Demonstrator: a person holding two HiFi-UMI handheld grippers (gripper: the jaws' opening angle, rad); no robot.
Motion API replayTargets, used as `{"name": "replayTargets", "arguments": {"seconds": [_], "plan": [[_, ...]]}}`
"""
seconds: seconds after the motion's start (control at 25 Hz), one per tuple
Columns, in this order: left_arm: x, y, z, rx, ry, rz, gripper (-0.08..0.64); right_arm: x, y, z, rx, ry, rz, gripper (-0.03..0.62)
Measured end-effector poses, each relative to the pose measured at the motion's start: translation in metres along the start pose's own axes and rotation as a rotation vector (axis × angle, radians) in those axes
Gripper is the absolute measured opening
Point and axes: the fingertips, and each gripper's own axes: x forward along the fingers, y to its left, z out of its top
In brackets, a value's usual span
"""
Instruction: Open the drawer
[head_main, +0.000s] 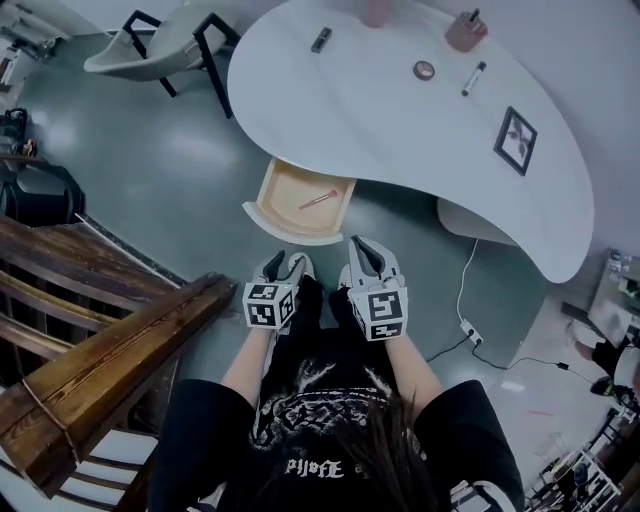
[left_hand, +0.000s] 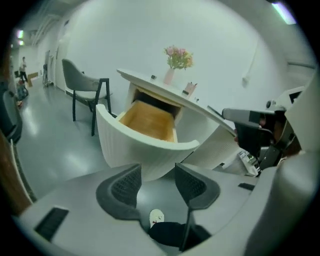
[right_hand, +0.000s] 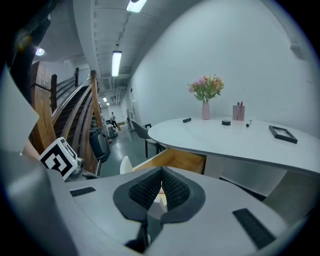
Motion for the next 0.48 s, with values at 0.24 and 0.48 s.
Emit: {"name": "replayTargets", "arguments": {"seconds": [0.24, 0.48], "plan": [[-0.029, -0.027, 0.028, 0.051, -0.083, -0.017, 0.207, -0.004, 0.010, 0.024, -0.015, -0.046, 0.011, 0.025], [-0.059, -0.044, 0.076, 0.111, -0.212, -0.035, 0.207, -0.009, 0.018, 0.049, -0.026, -0.089, 0.000, 0.025]]}}
